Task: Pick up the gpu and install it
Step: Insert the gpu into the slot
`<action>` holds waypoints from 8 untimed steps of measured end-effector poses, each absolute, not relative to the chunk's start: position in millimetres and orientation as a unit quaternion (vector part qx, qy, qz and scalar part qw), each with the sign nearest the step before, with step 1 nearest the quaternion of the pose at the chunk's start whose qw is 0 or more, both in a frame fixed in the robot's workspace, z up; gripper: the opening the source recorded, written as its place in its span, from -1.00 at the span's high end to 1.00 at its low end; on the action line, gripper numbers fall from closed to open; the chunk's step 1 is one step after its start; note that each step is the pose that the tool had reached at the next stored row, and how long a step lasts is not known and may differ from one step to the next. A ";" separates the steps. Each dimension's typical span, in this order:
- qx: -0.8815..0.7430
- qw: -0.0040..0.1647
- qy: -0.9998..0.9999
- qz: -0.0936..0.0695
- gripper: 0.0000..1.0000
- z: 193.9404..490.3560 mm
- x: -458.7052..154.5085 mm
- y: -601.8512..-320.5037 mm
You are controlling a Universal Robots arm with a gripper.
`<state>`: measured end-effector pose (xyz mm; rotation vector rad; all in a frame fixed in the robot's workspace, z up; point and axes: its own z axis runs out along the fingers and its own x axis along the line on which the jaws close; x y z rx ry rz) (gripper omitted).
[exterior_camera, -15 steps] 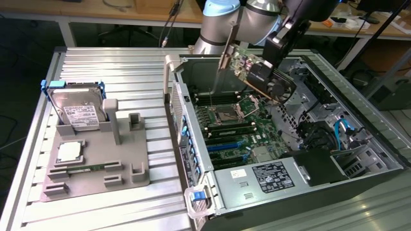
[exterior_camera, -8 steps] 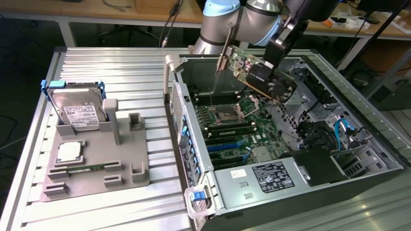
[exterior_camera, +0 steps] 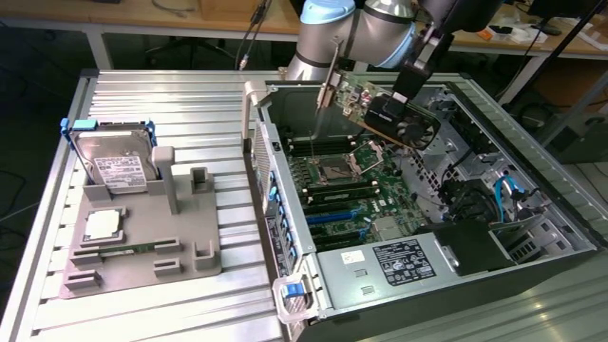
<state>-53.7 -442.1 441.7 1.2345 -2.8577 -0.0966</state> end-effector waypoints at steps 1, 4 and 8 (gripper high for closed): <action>0.401 0.014 -0.915 -0.031 0.47 441.8 -53.6 -442.1; 0.417 0.014 -0.908 -0.031 0.47 441.7 -53.5 -442.1; 0.439 0.015 -0.898 -0.030 0.47 441.7 -53.3 -442.1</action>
